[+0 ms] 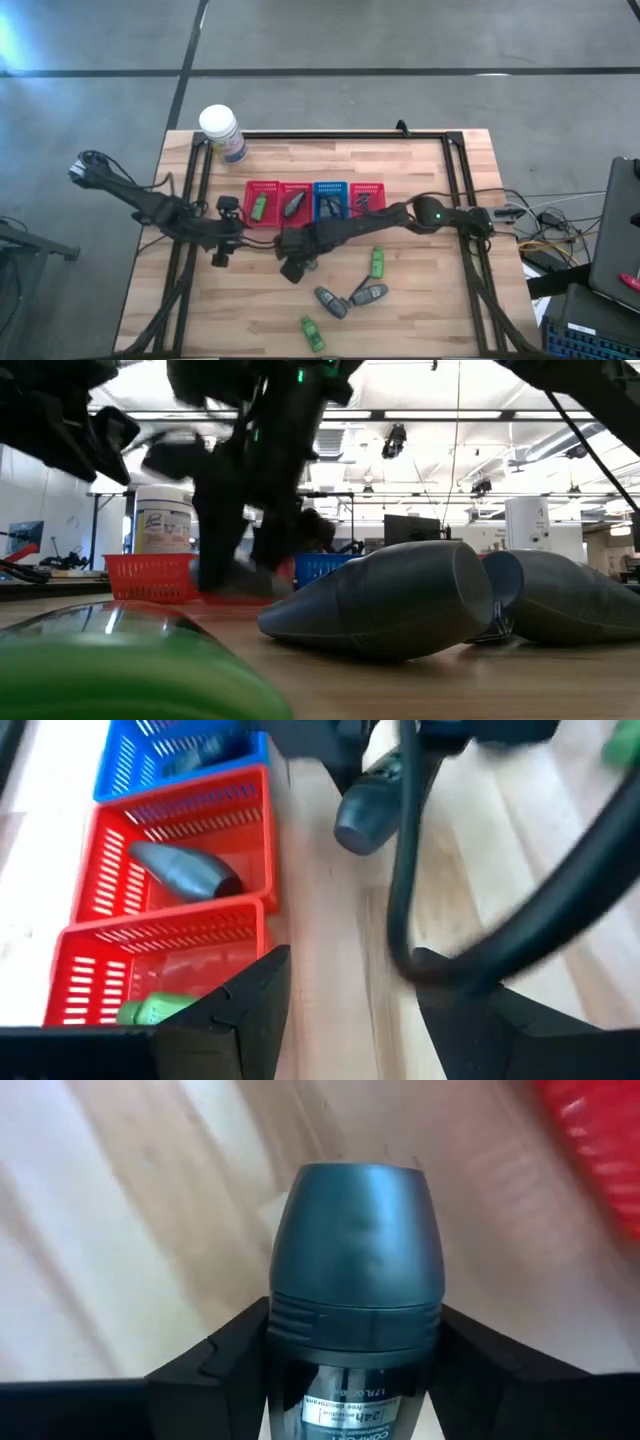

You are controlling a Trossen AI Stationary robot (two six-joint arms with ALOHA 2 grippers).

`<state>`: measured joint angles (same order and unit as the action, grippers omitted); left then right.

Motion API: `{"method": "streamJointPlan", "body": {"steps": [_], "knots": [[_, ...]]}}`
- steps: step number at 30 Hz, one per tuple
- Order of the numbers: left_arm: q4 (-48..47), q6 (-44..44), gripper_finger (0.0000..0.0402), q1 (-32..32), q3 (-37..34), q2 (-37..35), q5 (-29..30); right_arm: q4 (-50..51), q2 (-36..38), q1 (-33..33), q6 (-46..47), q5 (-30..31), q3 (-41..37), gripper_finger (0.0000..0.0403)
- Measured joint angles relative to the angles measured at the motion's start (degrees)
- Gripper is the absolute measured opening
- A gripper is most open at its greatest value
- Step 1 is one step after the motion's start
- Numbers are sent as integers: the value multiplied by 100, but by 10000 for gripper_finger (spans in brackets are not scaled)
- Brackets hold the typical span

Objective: Pick & Place Travel size toiletries
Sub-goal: Put the gray deodorant into the middle red bin

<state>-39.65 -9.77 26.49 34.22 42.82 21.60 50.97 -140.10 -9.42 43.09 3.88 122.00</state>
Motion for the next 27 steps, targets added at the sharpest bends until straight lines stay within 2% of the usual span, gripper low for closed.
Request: {"method": "streamJointPlan", "body": {"steps": [3,8,14,17,21,27], "knots": [[-57,-177,213,54,0,-334,243,176,246,-6,113,11,230,198],[-57,-837,213,54,39,-861,1045,405,663,209,1035,377,345,198],[71,-968,213,54,-21,-1040,1735,-331,756,1075,2261,568,41,199],[58,-968,214,54,-67,-1017,1767,-913,681,1430,2393,326,-297,232],[27,-987,213,54,-74,-996,1758,-858,702,1488,2575,156,-644,292],[16,-991,213,56,-74,-974,1729,-698,848,1293,2296,268,-765,330]]}}
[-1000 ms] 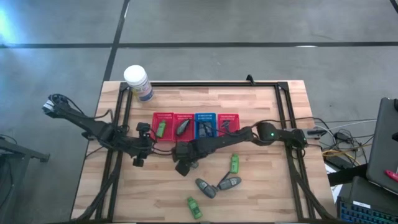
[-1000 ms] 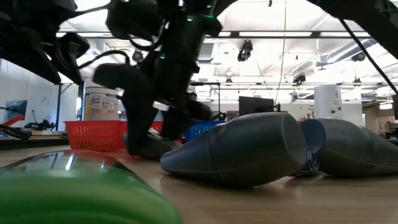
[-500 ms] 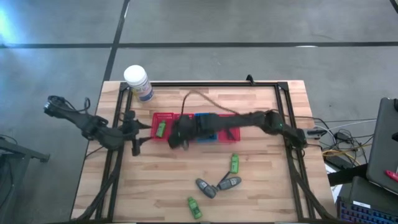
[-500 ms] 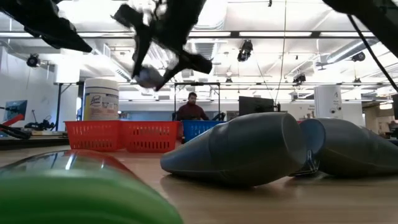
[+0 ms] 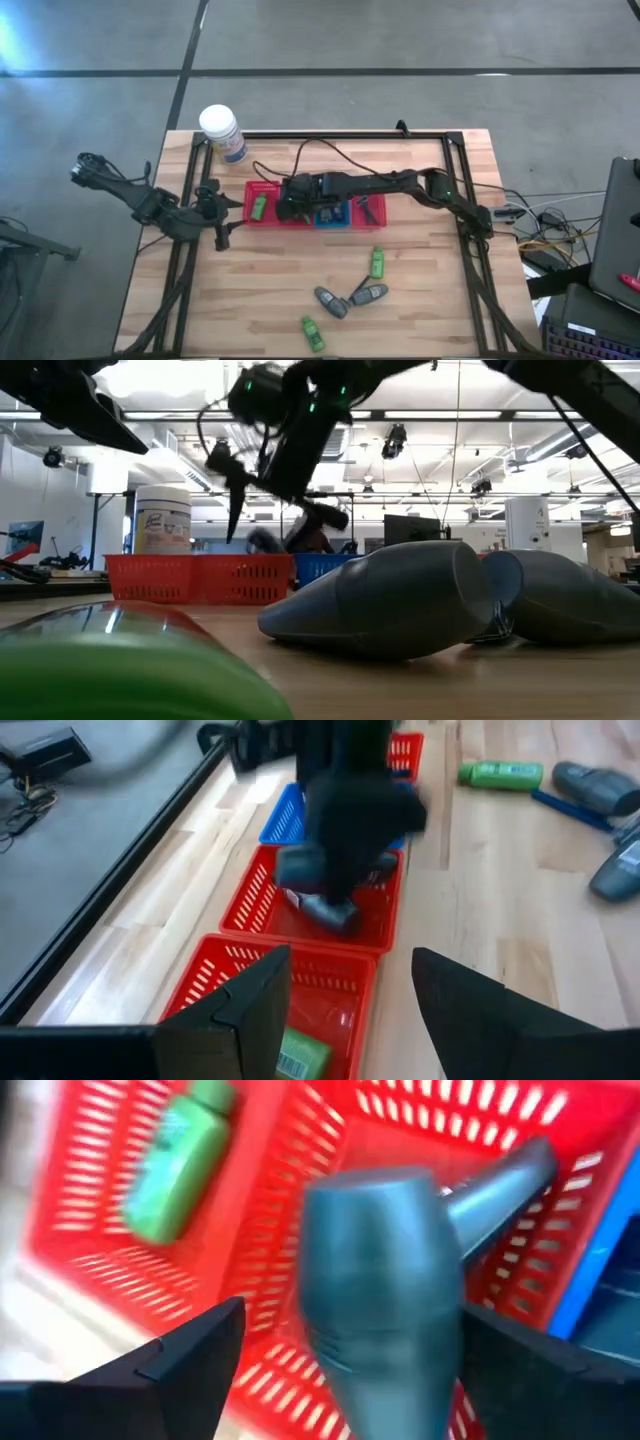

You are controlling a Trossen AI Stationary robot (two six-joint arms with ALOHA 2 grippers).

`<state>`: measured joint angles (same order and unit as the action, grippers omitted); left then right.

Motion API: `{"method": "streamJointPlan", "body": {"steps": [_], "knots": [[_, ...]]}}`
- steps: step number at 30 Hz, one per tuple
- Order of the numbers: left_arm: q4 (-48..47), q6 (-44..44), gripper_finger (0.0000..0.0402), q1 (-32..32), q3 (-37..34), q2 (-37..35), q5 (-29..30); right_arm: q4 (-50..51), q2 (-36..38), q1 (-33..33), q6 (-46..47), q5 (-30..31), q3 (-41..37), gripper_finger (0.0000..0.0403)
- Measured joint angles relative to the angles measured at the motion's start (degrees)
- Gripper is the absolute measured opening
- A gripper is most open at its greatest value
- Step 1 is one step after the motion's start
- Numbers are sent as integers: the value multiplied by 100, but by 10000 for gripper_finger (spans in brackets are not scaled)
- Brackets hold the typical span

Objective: Pick & Place Travel size toiletries
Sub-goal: Put the gray deodorant into the middle red bin

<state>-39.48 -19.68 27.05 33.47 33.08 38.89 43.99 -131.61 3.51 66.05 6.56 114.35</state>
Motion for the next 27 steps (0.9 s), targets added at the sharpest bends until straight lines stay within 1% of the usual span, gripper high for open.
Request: {"method": "streamJointPlan", "body": {"steps": [4,7,9,12,14,16,17,20,21,23,25,27], "knots": [[0,66,213,2,-2,10,-70,1032,468,-321,-650,67,83,340],[-4,164,213,2,-2,20,-149,1828,702,-770,-1132,-168,-11,345],[-9,203,213,2,-2,26,-159,2170,767,-1163,-1413,-504,-132,348],[-13,278,213,0,-2,32,-163,2153,767,-1774,-1517,-1087,-344,353],[-15,311,213,0,-2,35,-168,2129,767,-2102,-1340,-1046,-440,353],[-15,315,214,-1,-2,35,-170,2076,779,-2266,-1159,-887,-460,349],[-14,315,213,-2,-2,35,-179,2135,799,-2336,-1254,-814,-477,346],[-15,317,213,-2,-2,35,-196,2644,831,-2728,-2171,-479,-615,337],[-14,325,213,-2,-2,35,-195,2742,821,-2879,-2491,-452,-697,334],[-14,349,214,-2,-2,35,-198,2700,791,-3062,-2901,-719,-891,329],[-14,350,213,-2,-2,35,-198,2587,787,-3143,-3119,-944,-1069,323],[-15,344,213,-2,-2,35,-200,2320,798,-3141,-3353,-833,-1198,317]]}}
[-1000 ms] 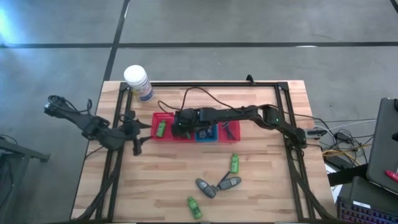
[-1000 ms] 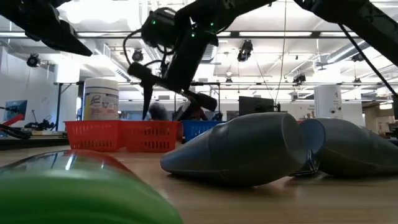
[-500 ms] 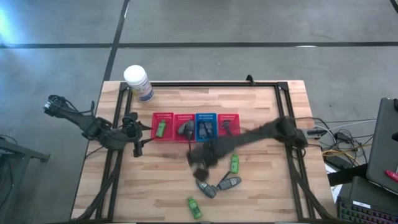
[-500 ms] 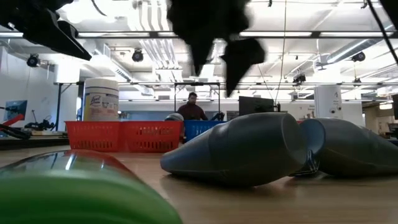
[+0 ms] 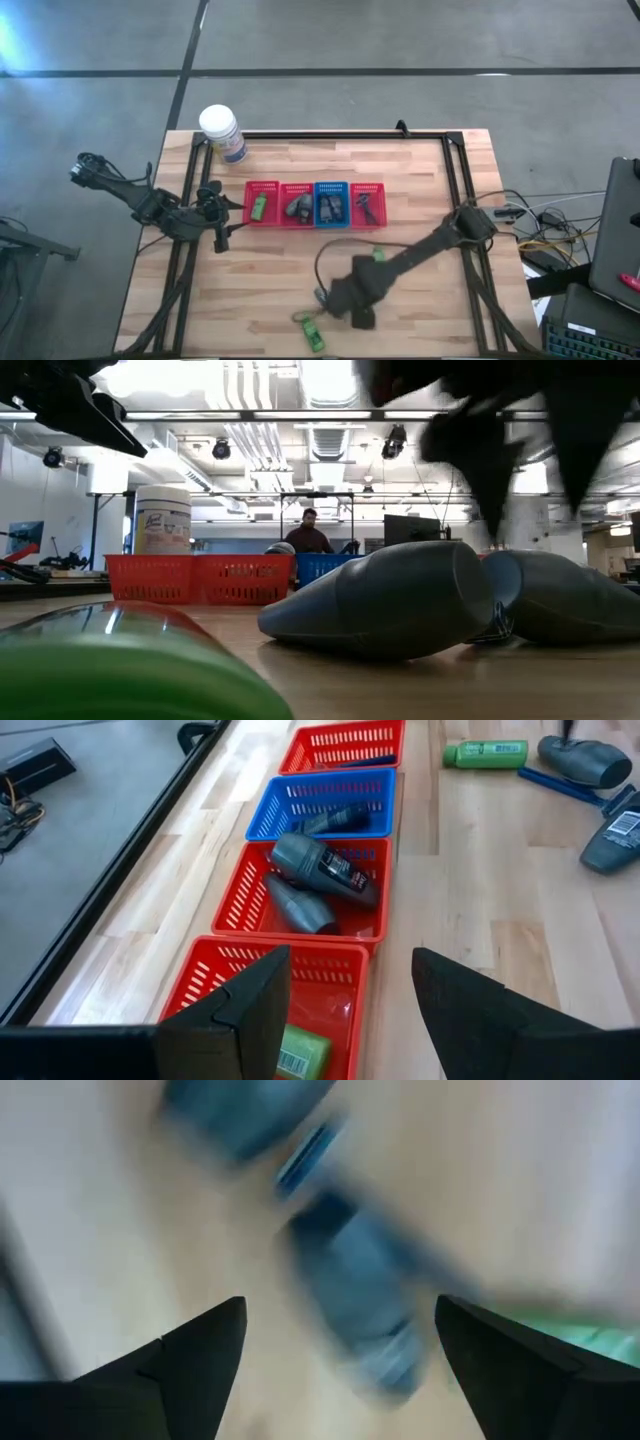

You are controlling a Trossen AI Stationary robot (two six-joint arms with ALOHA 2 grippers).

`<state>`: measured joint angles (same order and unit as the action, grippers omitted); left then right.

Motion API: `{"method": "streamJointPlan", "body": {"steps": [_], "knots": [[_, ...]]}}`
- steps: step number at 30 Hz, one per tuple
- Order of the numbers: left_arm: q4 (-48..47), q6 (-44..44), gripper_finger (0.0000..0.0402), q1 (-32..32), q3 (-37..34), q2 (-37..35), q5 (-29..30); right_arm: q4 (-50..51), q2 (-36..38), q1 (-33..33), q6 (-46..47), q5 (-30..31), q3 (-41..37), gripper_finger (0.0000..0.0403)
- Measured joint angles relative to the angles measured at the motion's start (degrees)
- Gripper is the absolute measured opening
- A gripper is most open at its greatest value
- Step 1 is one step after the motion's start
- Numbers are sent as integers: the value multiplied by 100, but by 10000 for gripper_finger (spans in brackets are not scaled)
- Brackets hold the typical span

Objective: Pick & Place Travel size toiletries
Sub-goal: Put the gray deodorant into the middle red bin

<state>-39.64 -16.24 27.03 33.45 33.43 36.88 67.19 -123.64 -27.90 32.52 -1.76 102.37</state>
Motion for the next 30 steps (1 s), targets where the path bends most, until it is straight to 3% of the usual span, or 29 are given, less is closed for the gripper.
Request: {"method": "streamJointPlan", "body": {"steps": [6,16,21,30], "knots": [[-1,-140,213,0,0,0,-9,-548,3,-46,-182,138,-343,299],[-4,-324,213,3,0,128,-9,-427,33,-146,6,149,-716,275],[-2,-329,213,2,0,242,-28,-433,441,-314,0,406,-799,267],[11,-349,214,0,-2,489,-28,-629,758,-519,9,385,-1408,284]]}}
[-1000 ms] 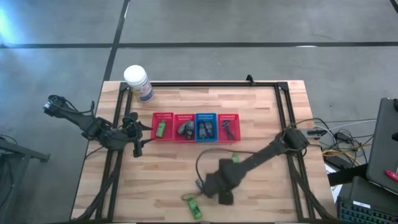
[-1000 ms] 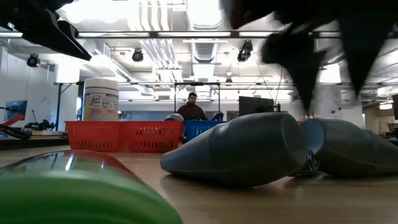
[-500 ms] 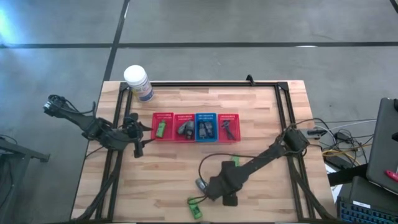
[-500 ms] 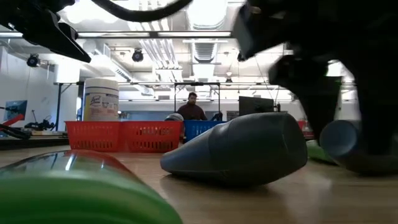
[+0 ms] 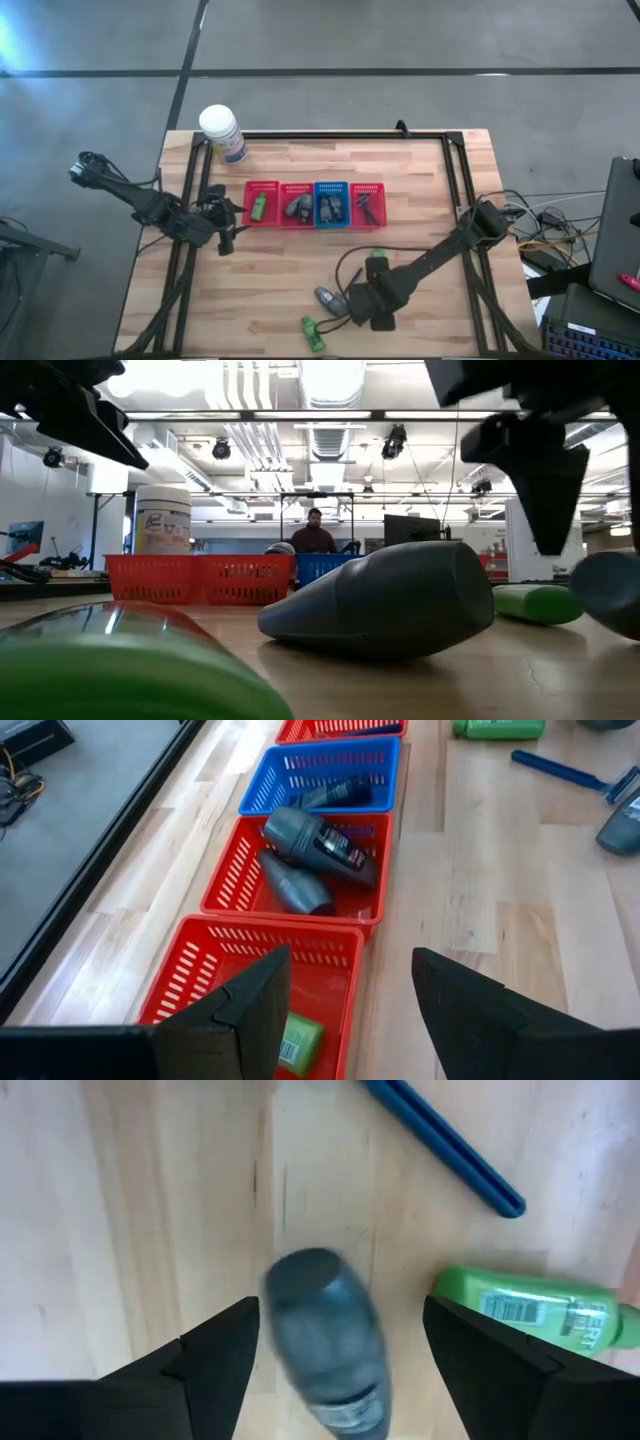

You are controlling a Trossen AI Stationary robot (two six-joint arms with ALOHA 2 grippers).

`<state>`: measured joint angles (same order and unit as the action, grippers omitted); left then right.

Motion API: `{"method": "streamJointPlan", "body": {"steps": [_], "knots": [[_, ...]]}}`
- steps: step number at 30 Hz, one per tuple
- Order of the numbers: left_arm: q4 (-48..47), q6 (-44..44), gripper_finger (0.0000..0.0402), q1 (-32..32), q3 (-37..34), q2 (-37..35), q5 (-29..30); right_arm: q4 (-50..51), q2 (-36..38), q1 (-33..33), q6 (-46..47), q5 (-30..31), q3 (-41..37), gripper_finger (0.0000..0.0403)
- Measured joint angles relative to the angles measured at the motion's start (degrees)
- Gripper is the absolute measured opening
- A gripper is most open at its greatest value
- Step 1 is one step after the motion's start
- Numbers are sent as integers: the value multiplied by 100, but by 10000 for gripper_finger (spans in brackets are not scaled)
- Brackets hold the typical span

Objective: Pick & Place Travel size toiletries
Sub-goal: Put the gray deodorant into the middle red bin

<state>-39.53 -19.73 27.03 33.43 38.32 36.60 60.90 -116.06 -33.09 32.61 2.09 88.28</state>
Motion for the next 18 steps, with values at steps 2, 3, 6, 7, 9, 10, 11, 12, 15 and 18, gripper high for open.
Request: {"method": "streamJointPlan", "body": {"steps": [2,3,6,7,9,10,11,12,15,18], "knots": [[0,-40,213,0,0,54,-2,-28,-25,-6,61,-45,-88,293],[2,-84,213,0,0,71,0,-15,-28,-8,124,-52,-120,297],[2,-185,213,0,2,104,-11,134,74,-45,250,-64,-120,310],[0,-193,213,0,5,118,-14,211,143,-76,294,-57,-120,315],[9,-188,213,0,9,130,-20,156,380,-157,363,-22,-124,323],[2,-184,213,0,9,130,-26,115,492,-212,426,23,-144,327],[10,-184,214,-2,9,130,-26,98,594,-255,504,56,-186,331],[10,-180,214,-4,7,131,-26,80,657,-292,612,70,-267,334],[6,-179,213,-4,7,152,-29,-117,709,-352,902,56,-618,342],[9,-179,213,-4,7,152,-31,-386,720,-336,922,70,-877,342]]}}
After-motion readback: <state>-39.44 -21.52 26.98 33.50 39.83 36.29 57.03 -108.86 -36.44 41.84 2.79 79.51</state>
